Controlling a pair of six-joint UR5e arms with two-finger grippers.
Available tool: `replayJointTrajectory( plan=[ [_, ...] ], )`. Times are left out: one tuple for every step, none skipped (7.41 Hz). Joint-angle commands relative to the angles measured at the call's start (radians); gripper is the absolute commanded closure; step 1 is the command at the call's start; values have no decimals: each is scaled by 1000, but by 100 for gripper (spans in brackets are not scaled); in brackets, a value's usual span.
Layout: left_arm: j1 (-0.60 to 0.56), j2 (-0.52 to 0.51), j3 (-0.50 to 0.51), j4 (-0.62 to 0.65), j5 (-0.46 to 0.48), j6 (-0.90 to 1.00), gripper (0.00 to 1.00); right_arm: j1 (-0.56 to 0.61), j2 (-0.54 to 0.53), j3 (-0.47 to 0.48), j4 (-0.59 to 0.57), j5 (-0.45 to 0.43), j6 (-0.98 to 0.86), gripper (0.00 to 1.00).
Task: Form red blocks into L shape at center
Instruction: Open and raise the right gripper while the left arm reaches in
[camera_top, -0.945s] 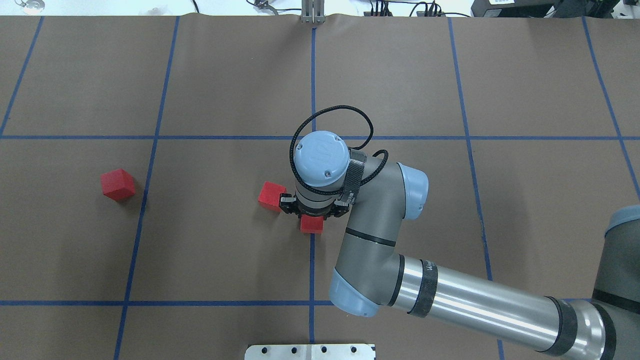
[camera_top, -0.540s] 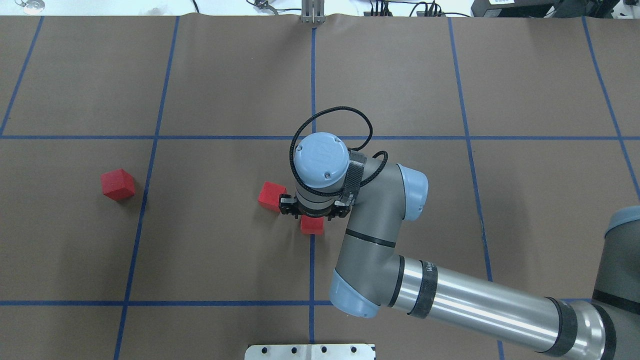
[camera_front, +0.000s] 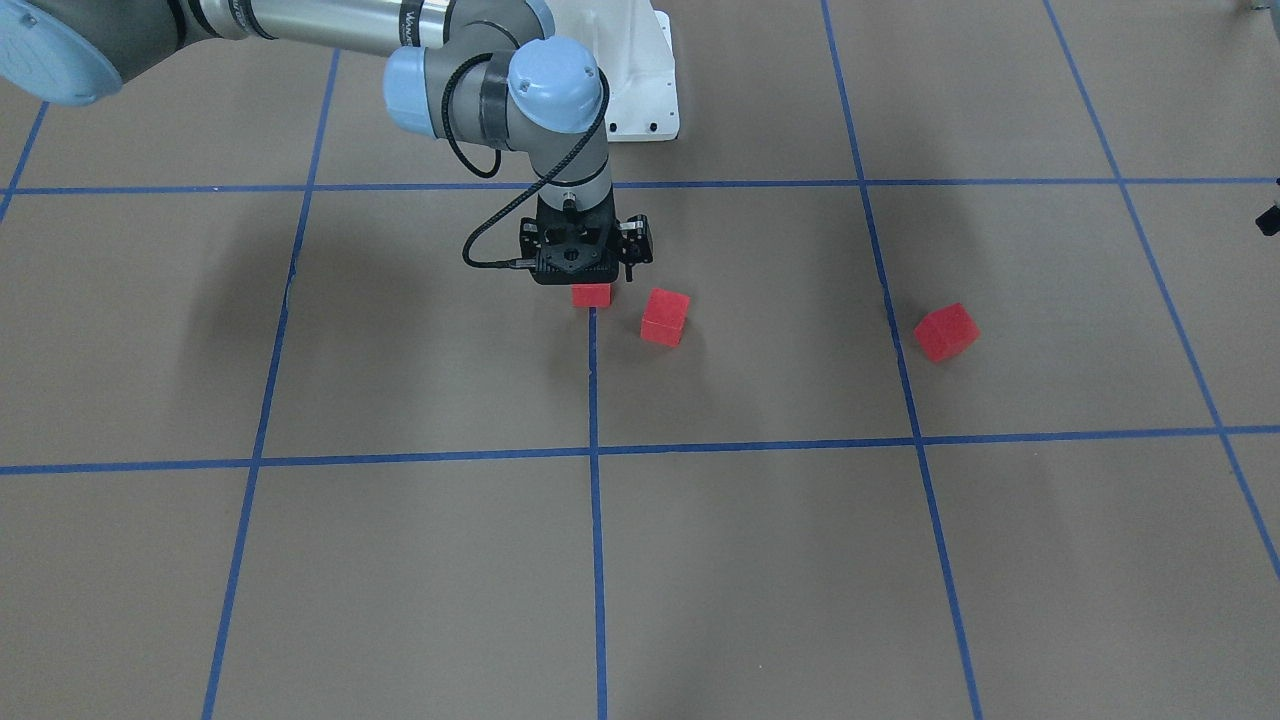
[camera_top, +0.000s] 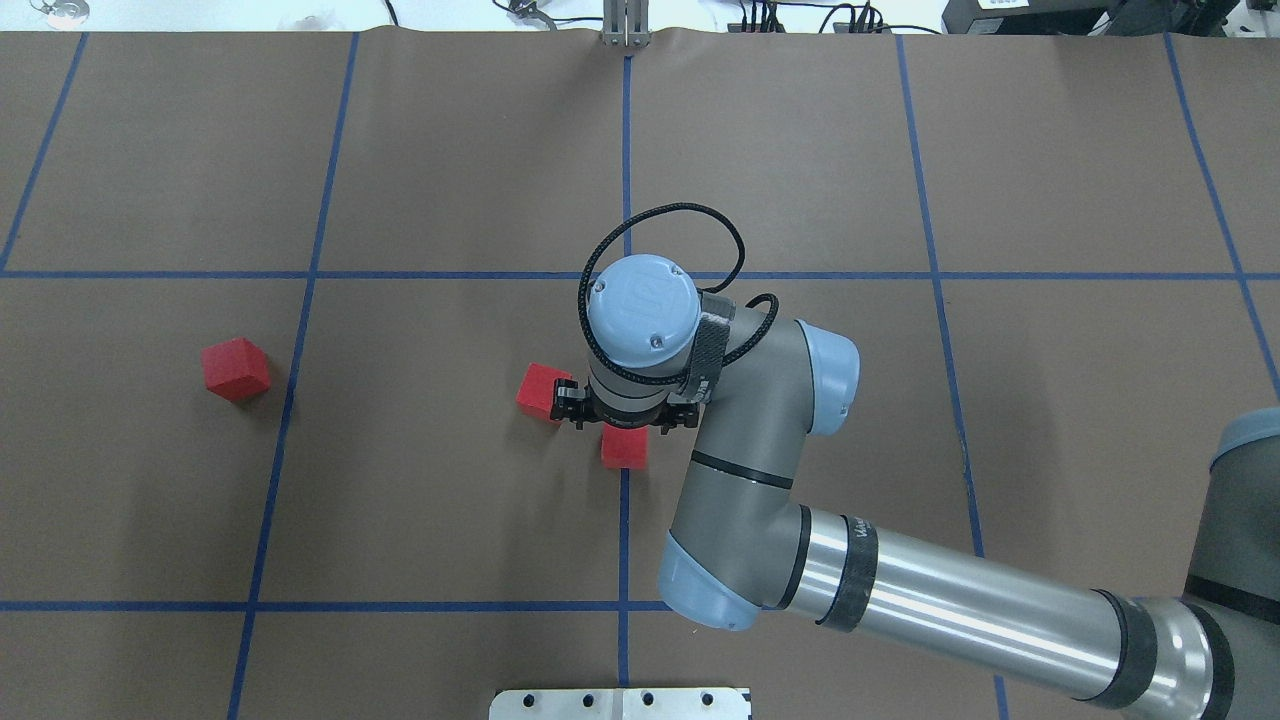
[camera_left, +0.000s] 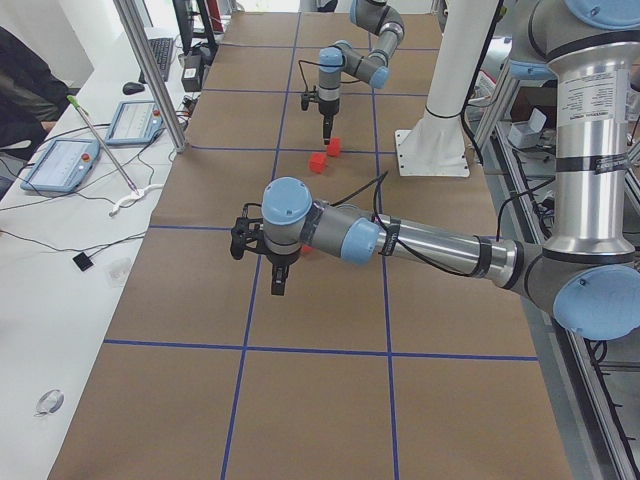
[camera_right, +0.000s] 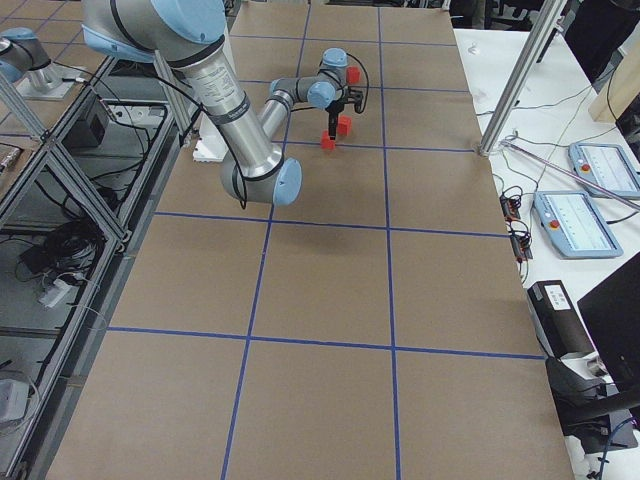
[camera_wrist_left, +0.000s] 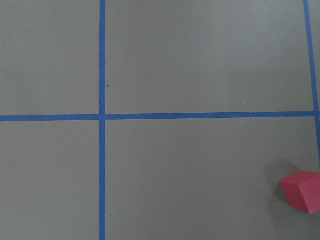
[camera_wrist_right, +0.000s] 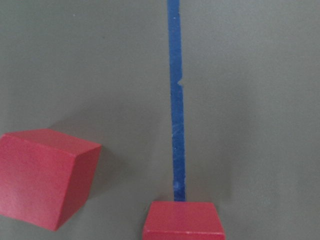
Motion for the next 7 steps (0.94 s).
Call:
replayJointTrajectory(
  plan=[
    [137, -11, -53, -196, -22, -271, 0, 133, -141, 196, -35, 135, -2, 2],
    [232, -38, -101, -224, -9, -391, 0, 194, -251, 270, -33, 179, -31, 2],
    [322, -86, -127, -224, 52, -453, 0, 244, -336, 313, -33, 186, -127, 2],
    [454, -142, -158, -224, 181, -543, 0, 305, -402, 321, -27, 218, -229, 2],
    [575, -214, -160, -220, 287, -602, 0, 366, -457, 320, -27, 241, -331, 2],
    [667, -274, -157, -186, 342, -609, 2, 417, -503, 317, -26, 256, -423, 2],
    [766, -340, -148, -63, 377, -590, 1, 437, -531, 315, -26, 257, -471, 1]
  ],
)
